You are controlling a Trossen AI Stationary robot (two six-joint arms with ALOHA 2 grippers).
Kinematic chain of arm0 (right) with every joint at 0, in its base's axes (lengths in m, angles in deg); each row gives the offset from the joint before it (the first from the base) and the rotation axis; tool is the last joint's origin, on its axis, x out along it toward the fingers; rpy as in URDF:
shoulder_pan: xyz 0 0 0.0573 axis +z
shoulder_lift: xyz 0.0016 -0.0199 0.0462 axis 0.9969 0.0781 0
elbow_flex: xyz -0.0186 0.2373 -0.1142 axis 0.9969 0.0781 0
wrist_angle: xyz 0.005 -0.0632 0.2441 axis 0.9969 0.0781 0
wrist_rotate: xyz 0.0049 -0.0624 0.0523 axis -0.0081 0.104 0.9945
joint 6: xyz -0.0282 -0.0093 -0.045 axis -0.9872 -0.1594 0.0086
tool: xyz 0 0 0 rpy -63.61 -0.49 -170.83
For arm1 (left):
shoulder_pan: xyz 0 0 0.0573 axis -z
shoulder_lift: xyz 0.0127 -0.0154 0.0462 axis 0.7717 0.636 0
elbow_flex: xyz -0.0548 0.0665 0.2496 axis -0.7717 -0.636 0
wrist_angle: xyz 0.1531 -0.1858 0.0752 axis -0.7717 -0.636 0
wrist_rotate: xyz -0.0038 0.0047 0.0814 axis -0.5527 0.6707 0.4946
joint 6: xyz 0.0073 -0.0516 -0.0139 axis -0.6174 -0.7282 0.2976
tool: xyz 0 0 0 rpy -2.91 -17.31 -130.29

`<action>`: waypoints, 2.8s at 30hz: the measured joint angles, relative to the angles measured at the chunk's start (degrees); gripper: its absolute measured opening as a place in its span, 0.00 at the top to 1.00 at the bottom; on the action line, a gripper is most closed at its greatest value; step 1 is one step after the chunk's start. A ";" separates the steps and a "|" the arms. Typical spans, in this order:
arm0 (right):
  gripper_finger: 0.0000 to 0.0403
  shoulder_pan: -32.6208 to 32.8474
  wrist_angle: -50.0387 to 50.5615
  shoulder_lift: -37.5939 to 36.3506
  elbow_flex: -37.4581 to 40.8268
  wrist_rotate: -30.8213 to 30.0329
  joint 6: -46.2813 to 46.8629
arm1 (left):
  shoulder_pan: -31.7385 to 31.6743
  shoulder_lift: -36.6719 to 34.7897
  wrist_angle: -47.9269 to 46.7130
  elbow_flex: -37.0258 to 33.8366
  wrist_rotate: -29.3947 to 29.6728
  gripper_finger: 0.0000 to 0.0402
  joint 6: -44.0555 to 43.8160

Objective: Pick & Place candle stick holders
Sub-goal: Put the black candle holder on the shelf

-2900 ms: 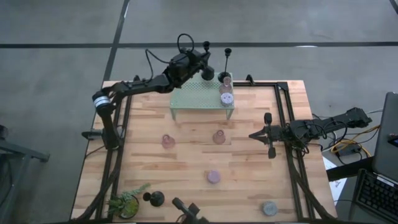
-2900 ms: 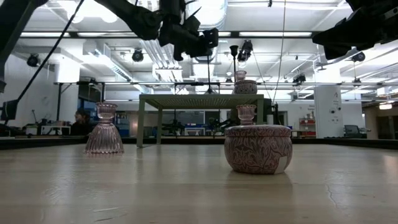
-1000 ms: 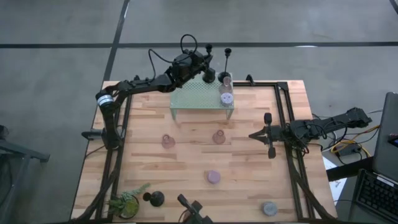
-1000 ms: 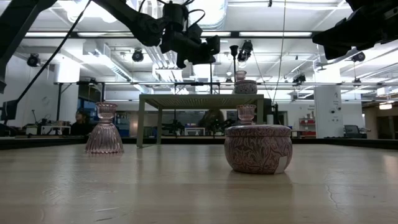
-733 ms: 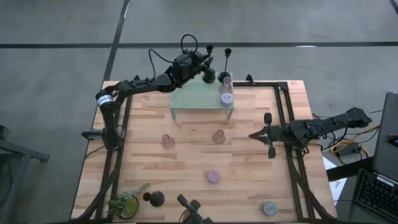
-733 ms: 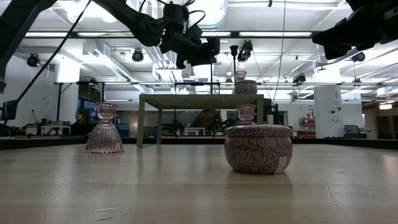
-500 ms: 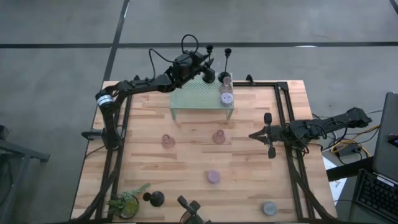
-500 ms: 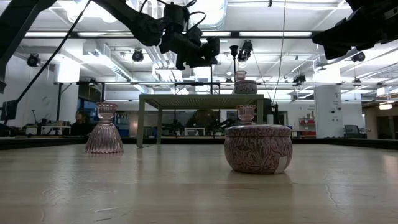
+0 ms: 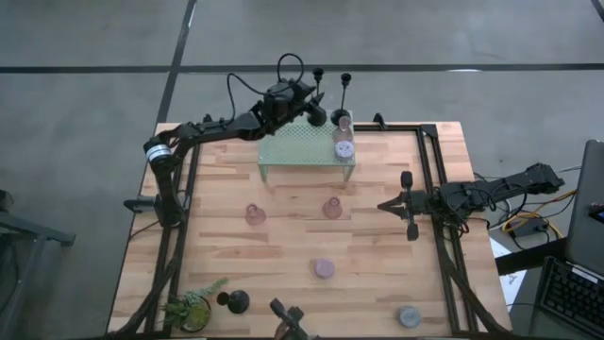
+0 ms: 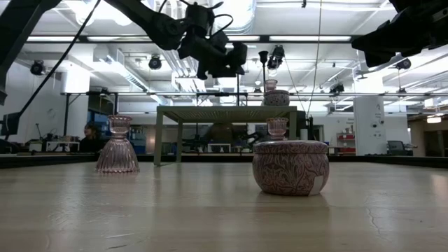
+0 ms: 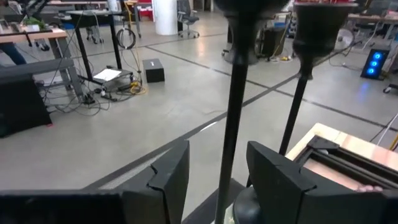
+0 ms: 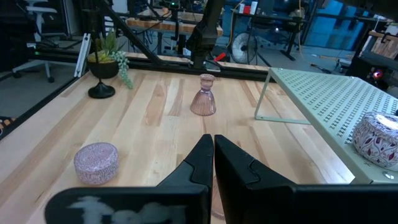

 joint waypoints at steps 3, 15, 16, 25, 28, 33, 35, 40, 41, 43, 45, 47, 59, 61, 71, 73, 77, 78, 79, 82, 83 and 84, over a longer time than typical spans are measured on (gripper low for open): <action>0.98 -0.01 0.00 0.00 0.00 -0.01 0.00 | 0.35 0.00 -0.95 0.00 -0.01 0.59 0.00; 0.98 -0.01 -0.01 0.00 0.00 -0.01 0.00 | 1.47 -1.11 -5.28 0.00 -0.04 0.59 0.04; 0.98 -0.01 -0.01 0.00 0.00 -0.01 0.00 | 1.53 -1.59 -6.21 0.00 -0.06 0.59 0.06; 0.98 -0.02 -0.01 0.00 -0.01 -0.02 0.00 | 3.30 -4.95 -11.59 0.00 -0.04 0.59 0.42; 0.98 -0.02 0.00 0.00 0.00 -0.01 0.00 | 3.93 -5.38 -13.00 0.00 -0.04 0.59 0.44; 0.98 -0.02 -0.01 0.01 0.00 0.00 0.00 | 5.22 -5.53 -16.67 0.00 -0.13 0.59 0.15; 0.98 -0.02 0.00 0.01 0.00 -0.02 0.00 | 5.72 -5.53 -18.06 0.00 -0.07 0.59 0.48; 0.98 -0.01 0.00 0.00 0.00 0.00 0.00 | 6.78 -5.79 -20.91 0.00 -0.05 0.59 0.60; 0.98 -0.01 -0.01 0.00 0.00 -0.02 0.00 | 7.00 -6.11 -21.76 0.00 -0.04 0.59 0.61; 0.98 0.00 -0.01 0.00 0.00 0.00 0.00 | 7.56 -6.50 -23.16 -0.02 -0.04 0.59 0.63; 0.98 0.00 0.00 0.02 0.00 0.00 0.00 | 8.16 -7.15 -24.88 -0.02 -0.06 0.59 0.63; 0.98 -0.02 -0.02 0.02 0.00 0.00 0.00 | 8.95 -7.70 -26.09 -0.02 -0.04 0.59 0.81; 0.98 0.00 0.07 0.02 0.00 -0.01 0.00 | 15.03 -13.94 -36.75 -0.11 -0.05 0.59 2.55; 0.98 -0.02 0.05 0.02 0.00 -0.02 0.00 | 16.18 -14.85 -38.24 -0.11 -0.04 0.59 2.78; 0.98 0.00 0.00 0.02 0.00 -0.01 0.00 | 22.43 -19.95 -50.00 -0.85 -0.33 0.59 3.69; 0.98 0.00 0.00 0.02 0.00 0.00 0.00 | 23.77 -21.64 -53.91 -1.48 -1.24 0.59 3.51; 0.98 -0.01 0.00 0.02 0.00 0.00 0.00 | 26.96 -26.05 -60.77 -2.69 -2.04 0.59 -0.20; 0.98 -0.01 0.00 0.02 0.00 -0.01 0.00 | 27.93 -27.17 -61.89 -3.19 -2.61 0.59 -1.28; 0.98 -0.01 0.00 0.02 0.00 -0.02 0.00 | 29.09 -28.38 -62.28 -3.85 -3.17 0.59 -2.22; 0.98 -0.02 0.00 0.02 0.00 -0.02 0.00 | 33.94 -32.12 -63.45 -6.40 -4.31 0.59 -3.09; 0.98 -0.01 0.00 0.02 0.00 0.00 0.00 | 36.11 -33.43 -64.30 -7.42 -4.45 0.59 -3.02; 0.98 0.00 0.00 0.02 0.00 0.00 0.00 | 38.24 -34.83 -65.69 -8.54 -4.61 0.59 -3.05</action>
